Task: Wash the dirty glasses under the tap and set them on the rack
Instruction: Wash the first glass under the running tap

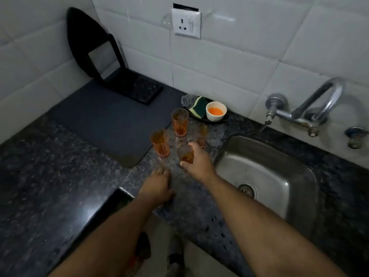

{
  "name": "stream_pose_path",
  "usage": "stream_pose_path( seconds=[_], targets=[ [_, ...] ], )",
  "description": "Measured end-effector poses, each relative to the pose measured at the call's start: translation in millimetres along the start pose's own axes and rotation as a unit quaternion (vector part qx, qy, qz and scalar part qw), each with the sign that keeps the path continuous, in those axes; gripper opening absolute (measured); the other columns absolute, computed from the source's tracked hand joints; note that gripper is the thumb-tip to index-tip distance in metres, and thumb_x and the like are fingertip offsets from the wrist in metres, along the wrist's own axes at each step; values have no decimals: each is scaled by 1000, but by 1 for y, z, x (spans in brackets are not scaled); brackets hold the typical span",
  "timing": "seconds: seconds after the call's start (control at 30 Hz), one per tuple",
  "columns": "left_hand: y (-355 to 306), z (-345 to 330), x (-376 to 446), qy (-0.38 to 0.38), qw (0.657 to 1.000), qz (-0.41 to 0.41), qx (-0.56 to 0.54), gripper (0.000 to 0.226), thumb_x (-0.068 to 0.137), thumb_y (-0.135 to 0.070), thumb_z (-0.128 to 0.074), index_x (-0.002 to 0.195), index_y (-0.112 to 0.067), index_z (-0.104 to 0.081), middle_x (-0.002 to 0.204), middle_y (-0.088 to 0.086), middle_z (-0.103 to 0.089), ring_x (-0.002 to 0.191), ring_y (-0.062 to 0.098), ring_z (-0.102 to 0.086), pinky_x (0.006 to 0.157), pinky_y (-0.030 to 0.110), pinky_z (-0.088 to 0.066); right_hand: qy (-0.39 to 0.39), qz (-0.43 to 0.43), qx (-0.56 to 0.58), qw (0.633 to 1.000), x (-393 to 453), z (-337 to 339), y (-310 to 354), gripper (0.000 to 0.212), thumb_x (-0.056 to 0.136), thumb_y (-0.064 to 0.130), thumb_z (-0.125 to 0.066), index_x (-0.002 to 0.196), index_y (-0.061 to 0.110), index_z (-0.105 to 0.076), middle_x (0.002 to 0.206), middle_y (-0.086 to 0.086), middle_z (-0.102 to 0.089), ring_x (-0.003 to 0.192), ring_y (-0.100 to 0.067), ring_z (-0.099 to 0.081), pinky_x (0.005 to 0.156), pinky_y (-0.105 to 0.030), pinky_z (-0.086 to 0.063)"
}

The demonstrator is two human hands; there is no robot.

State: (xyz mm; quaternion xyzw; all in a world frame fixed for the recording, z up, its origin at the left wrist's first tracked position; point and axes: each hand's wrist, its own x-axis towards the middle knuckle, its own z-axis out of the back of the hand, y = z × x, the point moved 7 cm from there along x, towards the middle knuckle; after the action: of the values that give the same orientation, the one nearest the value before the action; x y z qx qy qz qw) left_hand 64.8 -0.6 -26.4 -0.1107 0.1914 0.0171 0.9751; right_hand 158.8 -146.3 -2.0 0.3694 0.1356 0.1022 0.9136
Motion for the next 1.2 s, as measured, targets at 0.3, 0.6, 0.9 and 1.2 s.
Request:
stream_pose_path(
  seconds=[0.3, 0.6, 0.9, 1.2],
  targets=[
    [-31, 32, 32, 23, 998, -56, 22, 27, 98, -35, -56, 117, -19, -66, 121, 5, -65, 107, 24, -64, 90, 39, -55, -20, -47, 53, 997, -16, 38, -26, 71, 81, 38, -87, 140, 26, -49, 125, 1, -67, 113, -18, -64, 97, -36, -54],
    [-169, 82, 98, -56, 970, -235, -10, 22, 97, -38, -58, 96, -20, -70, 95, 7, -74, 90, 31, -70, 72, 40, -54, -195, -139, 79, 968, -62, 166, -101, 67, 67, 30, -95, 124, 22, -61, 102, 9, -66, 93, -9, -65, 85, -28, -55],
    [-311, 105, 185, -79, 961, -137, -229, 41, 99, -41, -64, 118, -5, -61, 107, 20, -72, 103, 40, -67, 80, 41, -51, -277, -171, 83, 942, -75, 275, -164, 66, 65, 26, -98, 124, 22, -68, 90, 16, -63, 78, 6, -60, 56, -3, -45],
    [-335, 91, 209, -66, 923, 22, -379, 38, 104, -34, -60, 108, 1, -73, 99, 17, -76, 89, 30, -73, 70, 31, -54, -266, -112, 75, 954, -67, 297, -176, 63, 60, 35, -98, 117, 24, -73, 94, 15, -71, 82, 5, -67, 75, -13, -56]
  ],
)
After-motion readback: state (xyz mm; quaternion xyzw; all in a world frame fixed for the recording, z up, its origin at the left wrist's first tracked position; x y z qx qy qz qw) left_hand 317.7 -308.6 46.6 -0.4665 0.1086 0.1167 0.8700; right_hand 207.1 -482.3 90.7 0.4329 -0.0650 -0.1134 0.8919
